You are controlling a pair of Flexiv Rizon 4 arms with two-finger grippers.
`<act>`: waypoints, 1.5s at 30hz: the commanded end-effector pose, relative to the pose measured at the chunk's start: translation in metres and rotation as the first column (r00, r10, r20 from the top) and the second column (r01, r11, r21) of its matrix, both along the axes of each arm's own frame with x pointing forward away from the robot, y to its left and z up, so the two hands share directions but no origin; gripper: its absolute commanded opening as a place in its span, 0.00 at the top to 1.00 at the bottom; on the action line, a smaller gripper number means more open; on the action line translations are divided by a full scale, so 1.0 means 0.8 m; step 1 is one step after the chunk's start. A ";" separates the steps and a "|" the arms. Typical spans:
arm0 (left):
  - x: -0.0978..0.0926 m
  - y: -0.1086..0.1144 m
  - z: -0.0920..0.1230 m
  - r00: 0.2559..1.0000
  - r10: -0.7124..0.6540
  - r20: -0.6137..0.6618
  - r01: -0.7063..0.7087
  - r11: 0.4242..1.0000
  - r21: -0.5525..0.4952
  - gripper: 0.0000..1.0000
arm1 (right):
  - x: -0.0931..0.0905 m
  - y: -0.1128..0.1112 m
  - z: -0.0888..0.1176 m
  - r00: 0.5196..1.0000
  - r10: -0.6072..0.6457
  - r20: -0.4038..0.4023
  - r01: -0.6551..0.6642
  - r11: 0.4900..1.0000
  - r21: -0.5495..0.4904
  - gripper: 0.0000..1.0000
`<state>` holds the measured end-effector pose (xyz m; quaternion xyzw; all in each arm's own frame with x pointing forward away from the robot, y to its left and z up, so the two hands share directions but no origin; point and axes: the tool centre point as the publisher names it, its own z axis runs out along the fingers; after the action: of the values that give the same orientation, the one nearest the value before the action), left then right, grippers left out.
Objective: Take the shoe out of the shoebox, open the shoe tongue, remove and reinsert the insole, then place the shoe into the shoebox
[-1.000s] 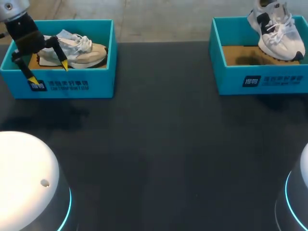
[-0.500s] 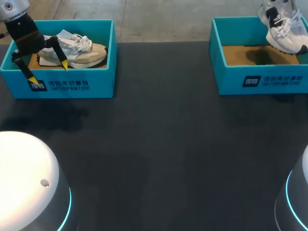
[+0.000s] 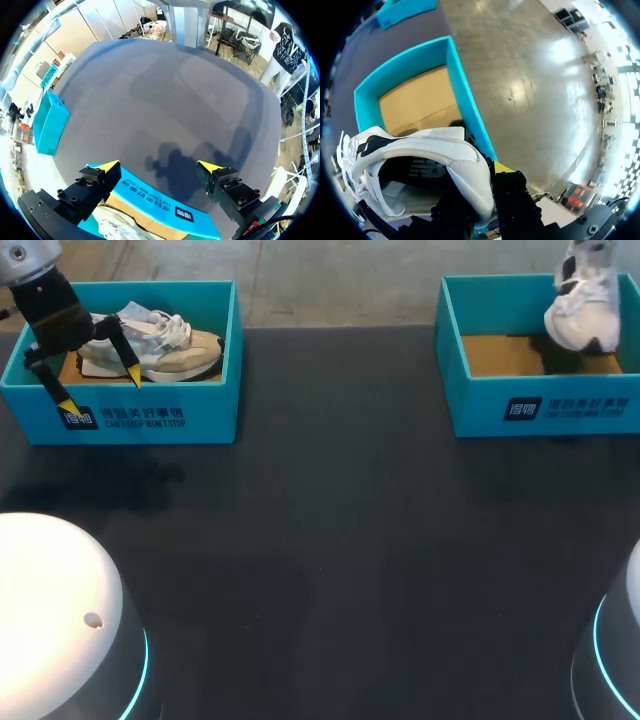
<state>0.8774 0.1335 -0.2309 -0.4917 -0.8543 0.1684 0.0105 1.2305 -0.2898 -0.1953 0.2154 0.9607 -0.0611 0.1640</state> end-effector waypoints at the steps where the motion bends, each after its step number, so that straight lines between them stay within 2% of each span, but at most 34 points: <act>1: -0.001 0.000 0.000 1.000 0.000 0.001 0.000 1.000 0.002 0.00 | -0.007 -0.006 0.002 0.988 -0.152 0.029 0.151 0.988 0.014 1.00; 7: -0.001 0.000 0.000 1.000 0.000 0.001 0.000 1.000 0.002 0.00 | -0.027 -0.024 0.000 0.951 -0.304 0.061 0.302 0.952 0.038 1.00; 13: -0.001 0.000 0.000 1.000 0.000 0.001 0.000 1.000 0.002 0.00 | -0.064 -0.046 0.004 0.861 -0.498 0.106 0.489 0.867 0.094 1.00; 19: -0.001 0.000 0.000 1.000 0.000 0.001 0.000 1.000 0.002 0.00 | -0.091 -0.044 0.004 0.796 -0.592 0.128 0.588 0.806 0.076 1.00; 23: -0.001 0.000 0.000 1.000 0.000 0.001 0.000 1.000 0.002 0.00 | -0.117 -0.046 0.002 0.678 -0.728 0.103 0.718 0.686 0.115 1.00; 24: -0.001 0.000 0.000 1.000 0.000 0.001 0.000 1.000 0.002 0.00 | -0.123 -0.043 0.002 0.663 -0.742 0.102 0.734 0.670 0.111 1.00; 38: -0.001 0.000 0.000 1.000 0.000 0.001 0.000 1.000 0.002 0.00 | -0.123 -0.043 0.002 0.663 -0.742 0.102 0.734 0.670 0.111 1.00; 40: -0.001 0.000 0.000 1.000 0.000 0.001 0.000 1.000 0.002 0.00 | -0.120 -0.046 0.001 0.604 -0.792 0.088 0.780 0.610 0.139 1.00; 41: -0.001 0.000 0.000 1.000 0.000 0.001 0.000 1.000 0.002 0.00 | -0.120 -0.048 0.000 0.565 -0.821 0.079 0.806 0.570 0.159 1.00; 42: -0.001 0.000 0.000 1.000 0.000 0.001 0.000 1.000 0.002 0.00 | -0.122 -0.052 0.000 0.506 -0.860 0.064 0.840 0.508 0.191 1.00; 44: -0.001 0.000 0.000 1.000 0.000 0.001 0.000 1.000 0.002 0.00 | -0.124 -0.057 -0.001 0.443 -0.896 0.040 0.871 0.441 0.217 1.00; 45: -0.001 0.000 0.000 1.000 0.000 0.001 0.000 1.000 0.002 0.00 | -0.125 -0.059 -0.003 0.396 -0.917 0.037 0.892 0.394 0.223 1.00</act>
<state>0.8774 0.1335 -0.2309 -0.4917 -0.8543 0.1684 0.0104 1.1298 -0.3303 -0.1979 0.6684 0.7210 -0.0586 0.1730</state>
